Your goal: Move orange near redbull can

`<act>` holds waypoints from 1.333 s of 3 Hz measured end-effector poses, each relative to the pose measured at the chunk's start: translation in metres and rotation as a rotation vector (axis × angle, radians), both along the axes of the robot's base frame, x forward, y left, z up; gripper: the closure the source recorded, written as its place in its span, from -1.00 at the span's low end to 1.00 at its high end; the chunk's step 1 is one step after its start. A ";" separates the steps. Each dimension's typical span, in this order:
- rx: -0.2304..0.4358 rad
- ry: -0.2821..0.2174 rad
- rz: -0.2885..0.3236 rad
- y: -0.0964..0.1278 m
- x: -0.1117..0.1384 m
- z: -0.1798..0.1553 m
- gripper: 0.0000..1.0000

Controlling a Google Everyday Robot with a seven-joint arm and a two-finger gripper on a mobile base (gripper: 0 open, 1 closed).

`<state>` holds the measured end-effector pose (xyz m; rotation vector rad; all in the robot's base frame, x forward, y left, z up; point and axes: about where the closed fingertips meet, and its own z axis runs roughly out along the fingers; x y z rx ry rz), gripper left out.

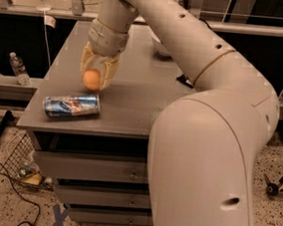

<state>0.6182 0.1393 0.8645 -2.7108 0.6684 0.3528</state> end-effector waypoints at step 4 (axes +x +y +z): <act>-0.124 -0.065 0.302 0.039 -0.016 -0.029 0.94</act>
Offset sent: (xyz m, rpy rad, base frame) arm -0.0487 -0.0024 -0.0142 -0.1318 0.0723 0.3688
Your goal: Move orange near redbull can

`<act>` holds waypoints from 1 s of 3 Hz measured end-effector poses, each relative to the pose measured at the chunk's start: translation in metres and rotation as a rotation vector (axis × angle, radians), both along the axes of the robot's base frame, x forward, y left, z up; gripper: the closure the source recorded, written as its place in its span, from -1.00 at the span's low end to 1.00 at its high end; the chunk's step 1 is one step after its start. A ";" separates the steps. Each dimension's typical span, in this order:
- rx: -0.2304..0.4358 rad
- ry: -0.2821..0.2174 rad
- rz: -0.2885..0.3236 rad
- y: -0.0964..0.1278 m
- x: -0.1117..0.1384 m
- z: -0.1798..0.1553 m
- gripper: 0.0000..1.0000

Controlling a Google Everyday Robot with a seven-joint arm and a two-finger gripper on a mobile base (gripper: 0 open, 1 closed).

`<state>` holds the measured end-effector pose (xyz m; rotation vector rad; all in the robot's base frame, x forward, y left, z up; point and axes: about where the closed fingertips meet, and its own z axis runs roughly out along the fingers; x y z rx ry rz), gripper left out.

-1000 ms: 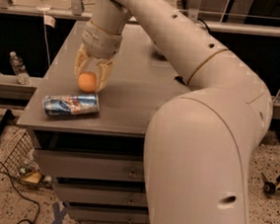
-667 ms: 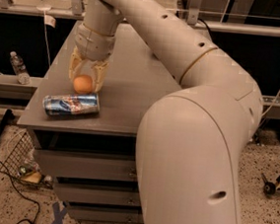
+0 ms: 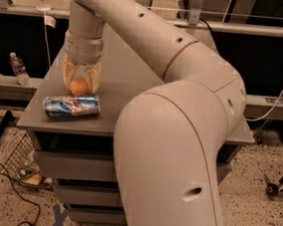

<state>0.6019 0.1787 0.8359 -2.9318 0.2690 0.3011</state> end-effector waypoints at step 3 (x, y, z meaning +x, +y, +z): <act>0.049 -0.037 -0.017 0.016 0.012 -0.005 -0.59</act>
Offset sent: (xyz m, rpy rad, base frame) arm 0.0000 0.0000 0.0000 0.0000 0.0000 0.0000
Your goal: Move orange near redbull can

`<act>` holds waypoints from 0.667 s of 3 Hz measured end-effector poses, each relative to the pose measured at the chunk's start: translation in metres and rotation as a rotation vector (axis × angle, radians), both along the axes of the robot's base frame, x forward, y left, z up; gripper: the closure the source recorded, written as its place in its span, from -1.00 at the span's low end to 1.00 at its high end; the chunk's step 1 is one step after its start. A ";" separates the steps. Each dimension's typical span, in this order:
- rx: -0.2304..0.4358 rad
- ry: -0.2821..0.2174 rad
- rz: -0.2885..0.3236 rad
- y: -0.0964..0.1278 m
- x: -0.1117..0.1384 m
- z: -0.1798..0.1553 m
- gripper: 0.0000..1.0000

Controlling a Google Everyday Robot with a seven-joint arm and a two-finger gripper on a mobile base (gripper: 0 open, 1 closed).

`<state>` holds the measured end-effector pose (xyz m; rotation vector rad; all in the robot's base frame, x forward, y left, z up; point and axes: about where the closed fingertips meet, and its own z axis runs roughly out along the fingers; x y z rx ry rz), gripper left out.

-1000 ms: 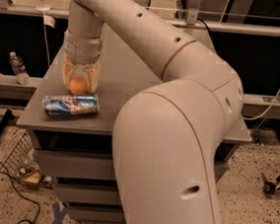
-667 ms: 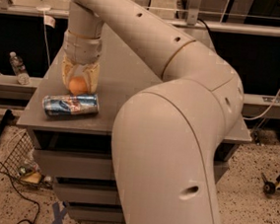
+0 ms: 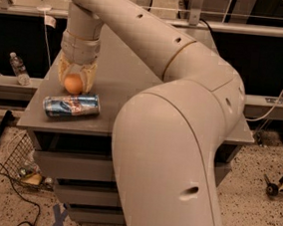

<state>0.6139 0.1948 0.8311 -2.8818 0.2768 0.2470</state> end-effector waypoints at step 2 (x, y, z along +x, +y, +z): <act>0.000 0.000 0.000 0.000 0.000 0.003 -1.00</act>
Offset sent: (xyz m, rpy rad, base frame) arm 0.0001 0.0002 0.0022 0.0005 -0.0003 -0.0002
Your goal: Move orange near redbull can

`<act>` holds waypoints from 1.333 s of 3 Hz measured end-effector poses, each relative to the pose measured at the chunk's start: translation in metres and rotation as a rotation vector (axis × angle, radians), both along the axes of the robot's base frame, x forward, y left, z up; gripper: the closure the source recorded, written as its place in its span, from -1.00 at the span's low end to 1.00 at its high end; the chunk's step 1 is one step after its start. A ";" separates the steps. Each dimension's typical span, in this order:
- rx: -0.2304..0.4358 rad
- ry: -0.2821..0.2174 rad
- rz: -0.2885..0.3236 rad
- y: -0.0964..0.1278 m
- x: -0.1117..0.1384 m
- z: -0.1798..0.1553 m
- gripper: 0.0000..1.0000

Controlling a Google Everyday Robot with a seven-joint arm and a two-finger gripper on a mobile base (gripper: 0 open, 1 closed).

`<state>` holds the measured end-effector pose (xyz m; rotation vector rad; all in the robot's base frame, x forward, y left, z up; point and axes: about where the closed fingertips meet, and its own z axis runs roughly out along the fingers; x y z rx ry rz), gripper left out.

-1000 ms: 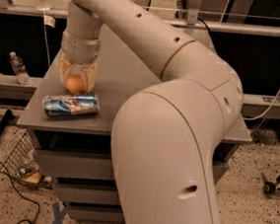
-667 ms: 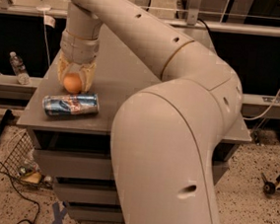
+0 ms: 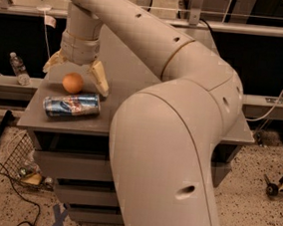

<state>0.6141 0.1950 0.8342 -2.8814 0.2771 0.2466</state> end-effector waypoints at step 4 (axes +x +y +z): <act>0.036 0.043 -0.285 -0.075 -0.010 -0.019 -1.00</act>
Offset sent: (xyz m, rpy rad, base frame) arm -0.0063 -0.0862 -0.0148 0.0263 0.0118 -0.2718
